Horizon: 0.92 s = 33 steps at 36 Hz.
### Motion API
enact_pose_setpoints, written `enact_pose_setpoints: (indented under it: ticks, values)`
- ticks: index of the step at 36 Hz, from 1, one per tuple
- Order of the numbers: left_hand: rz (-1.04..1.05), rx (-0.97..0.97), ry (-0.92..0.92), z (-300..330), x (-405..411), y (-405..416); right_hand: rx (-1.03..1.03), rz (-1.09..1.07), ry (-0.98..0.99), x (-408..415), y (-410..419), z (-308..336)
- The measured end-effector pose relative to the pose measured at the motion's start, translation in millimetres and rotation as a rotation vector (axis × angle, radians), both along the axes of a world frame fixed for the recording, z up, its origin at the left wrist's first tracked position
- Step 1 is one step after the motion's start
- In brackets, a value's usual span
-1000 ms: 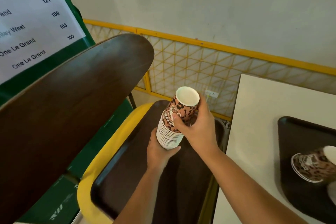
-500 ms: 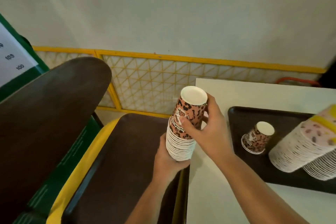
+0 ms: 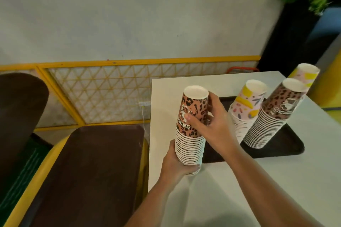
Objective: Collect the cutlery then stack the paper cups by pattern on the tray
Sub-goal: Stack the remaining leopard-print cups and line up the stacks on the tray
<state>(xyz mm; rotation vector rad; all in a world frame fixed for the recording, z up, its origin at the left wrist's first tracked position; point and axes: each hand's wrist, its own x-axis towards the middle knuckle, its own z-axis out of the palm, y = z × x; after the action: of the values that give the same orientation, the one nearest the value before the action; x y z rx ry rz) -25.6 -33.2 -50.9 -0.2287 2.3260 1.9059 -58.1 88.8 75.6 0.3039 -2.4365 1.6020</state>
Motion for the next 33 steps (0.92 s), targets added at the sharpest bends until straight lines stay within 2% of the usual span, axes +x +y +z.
enact_pose_setpoints:
  ticks: [15, 23, 29, 33]
  values:
    - [-0.082, -0.013, -0.014, 2.4, -6.3, 31.1, -0.022, -0.054, -0.025, -12.5, 38.1, 5.9]
    - [-0.053, -0.044, -0.040, 2.3, -9.2, 23.9, -0.124, -0.087, -0.010, -20.5, 35.7, 19.4]
    - [0.009, -0.044, -0.041, -5.6, -9.8, 13.3, -0.396, -0.210, 0.151, -31.9, 40.0, 44.4]
    - [0.071, -0.015, -0.030, -9.6, -12.8, 6.4, -0.380, -0.337, 0.251, -49.4, 43.4, 44.9]
